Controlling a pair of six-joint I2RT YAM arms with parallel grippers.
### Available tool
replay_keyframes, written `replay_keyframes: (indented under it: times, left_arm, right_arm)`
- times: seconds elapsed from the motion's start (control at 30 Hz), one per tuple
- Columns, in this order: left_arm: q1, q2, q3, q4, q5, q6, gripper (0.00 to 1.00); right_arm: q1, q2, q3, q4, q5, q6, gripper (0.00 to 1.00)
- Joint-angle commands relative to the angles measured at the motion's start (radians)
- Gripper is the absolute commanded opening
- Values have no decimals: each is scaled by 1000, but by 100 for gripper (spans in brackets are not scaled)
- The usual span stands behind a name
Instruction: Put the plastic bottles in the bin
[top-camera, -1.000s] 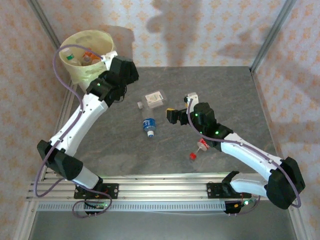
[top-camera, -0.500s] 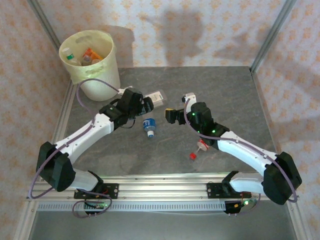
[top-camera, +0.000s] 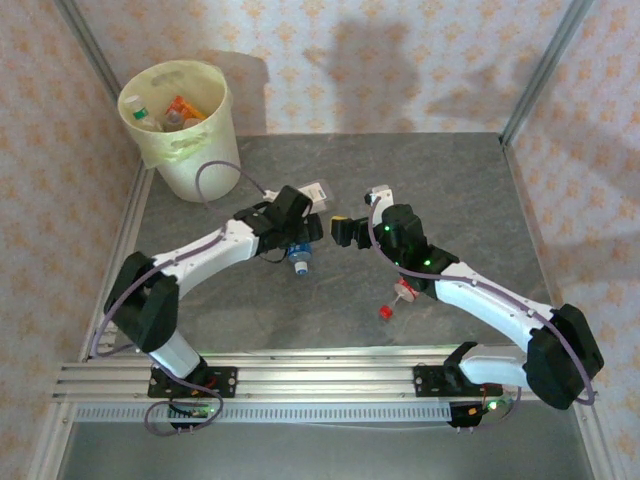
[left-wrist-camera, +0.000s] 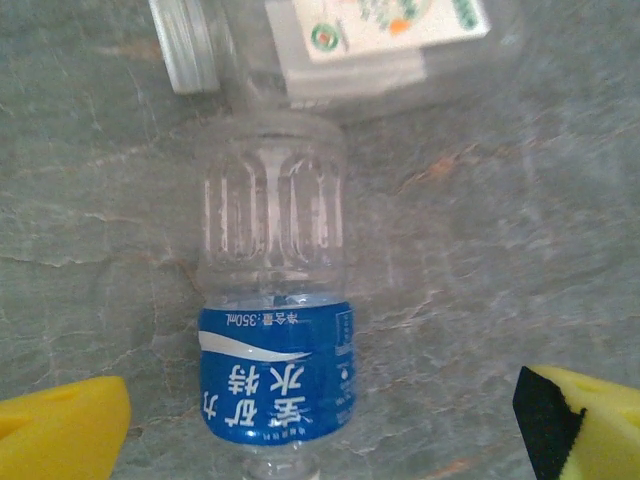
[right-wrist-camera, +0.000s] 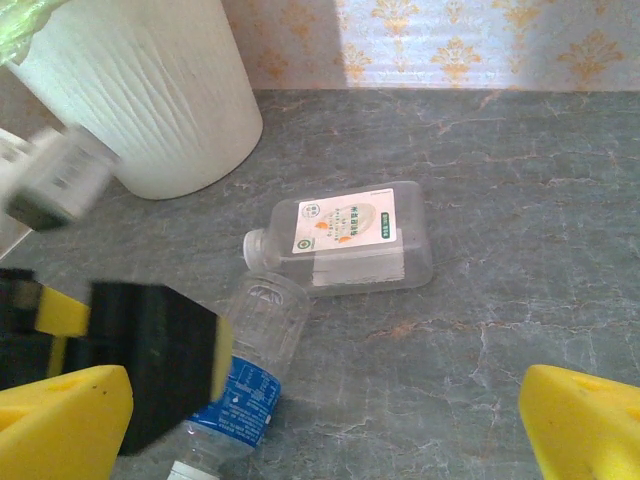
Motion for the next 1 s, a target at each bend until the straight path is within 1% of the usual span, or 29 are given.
replay_keyframes:
  times: [0.0,0.13,0.2,0.27,0.37,0.5,0.6,0.63,0.73,0.9,0.97]
  left_arm:
    - [-3,48,33,-45,-52,5,100]
    - [-7,111,38,-30,-109,5,100]
    - [-7,139,27,18,-79,23,100]
    - [-9,161,31,36,-75,16,100]
    - [-15,186,11,78,-113,-2,100]
    - [-16,248,46,33,-140,-16,99]
    - [-25,273,63,20,-131,-19,96]
    - [-30,304,65,21,-127,-25,94]
    - [-41,316,68,23,-127,-35,90]
    - [-61,285,16,140,-88,2,90]
    - [-62,285,11,143,-96,4,89]
  right_arm:
    - [3,-20,4,3,33,18,99]
    - [3,-20,6,-24,52,10,99]
    - [3,-20,4,-31,55,10,99]
    - [3,-20,3,-32,60,9,99]
    - [3,-20,-1,-32,66,13,99]
    - [3,-47,-8,-33,66,17,99]
    - [3,-47,-11,-32,68,18,99]
    - [3,-48,-11,-32,69,20,99]
    - [3,-45,-13,-32,69,20,99]
    - [3,-42,-12,-33,69,20,99]
    - [3,-43,-15,-33,69,21,99]
